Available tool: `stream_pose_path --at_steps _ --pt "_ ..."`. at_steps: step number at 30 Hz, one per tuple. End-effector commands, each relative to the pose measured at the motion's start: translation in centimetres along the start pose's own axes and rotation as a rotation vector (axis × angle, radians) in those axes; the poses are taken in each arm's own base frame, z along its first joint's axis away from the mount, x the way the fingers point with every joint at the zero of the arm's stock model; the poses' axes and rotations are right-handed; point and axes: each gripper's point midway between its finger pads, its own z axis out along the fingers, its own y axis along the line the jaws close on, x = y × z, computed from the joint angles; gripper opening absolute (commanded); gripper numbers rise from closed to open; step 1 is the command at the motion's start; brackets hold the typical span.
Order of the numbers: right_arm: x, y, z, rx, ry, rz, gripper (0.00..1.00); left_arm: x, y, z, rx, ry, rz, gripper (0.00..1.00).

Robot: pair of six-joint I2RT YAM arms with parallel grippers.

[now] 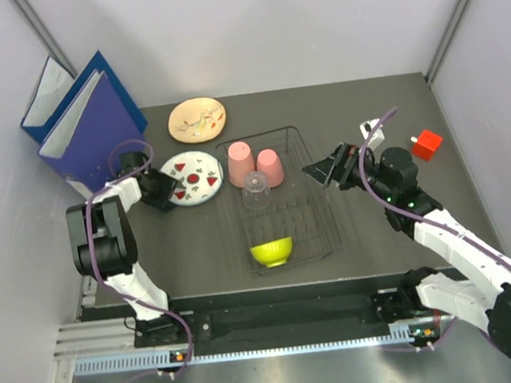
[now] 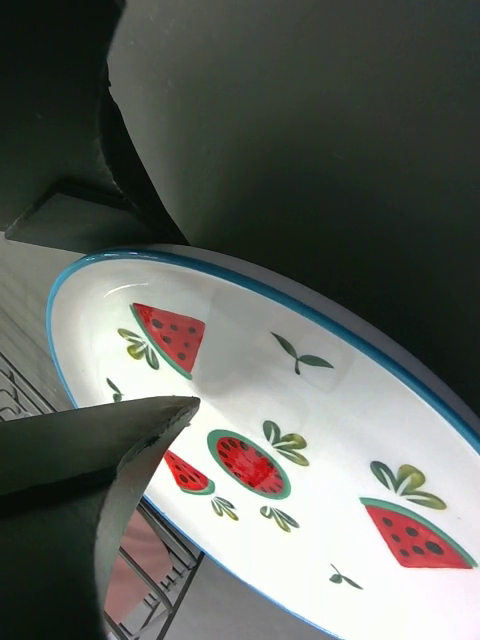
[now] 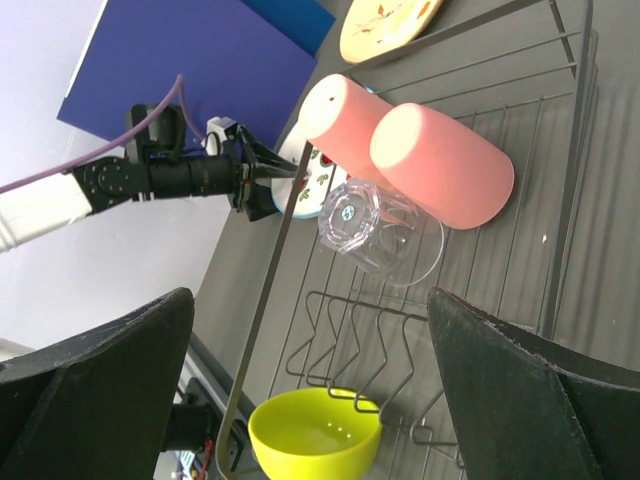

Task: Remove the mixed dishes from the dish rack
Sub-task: Place the plate at the center of the board.

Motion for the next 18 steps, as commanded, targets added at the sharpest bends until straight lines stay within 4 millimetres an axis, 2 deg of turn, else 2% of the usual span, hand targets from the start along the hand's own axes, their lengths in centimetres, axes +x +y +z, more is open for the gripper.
stream_pose_path --at_steps 1,7,12,18 --pt "-1.3 1.7 -0.7 -0.056 -0.05 -0.038 1.0 5.4 8.9 0.9 -0.336 0.191 -0.02 0.62" --pt "-1.1 1.4 -0.5 -0.049 -0.044 -0.036 1.0 5.5 9.1 -0.4 -0.35 0.196 0.018 0.63" --pt "-1.1 1.3 0.0 -0.051 -0.035 -0.027 1.0 4.6 9.2 -2.1 -0.387 0.147 0.044 0.63" --pt "-1.2 1.4 0.2 -0.055 -0.033 -0.03 1.0 4.1 7.8 -4.2 -0.355 0.11 0.055 0.62"
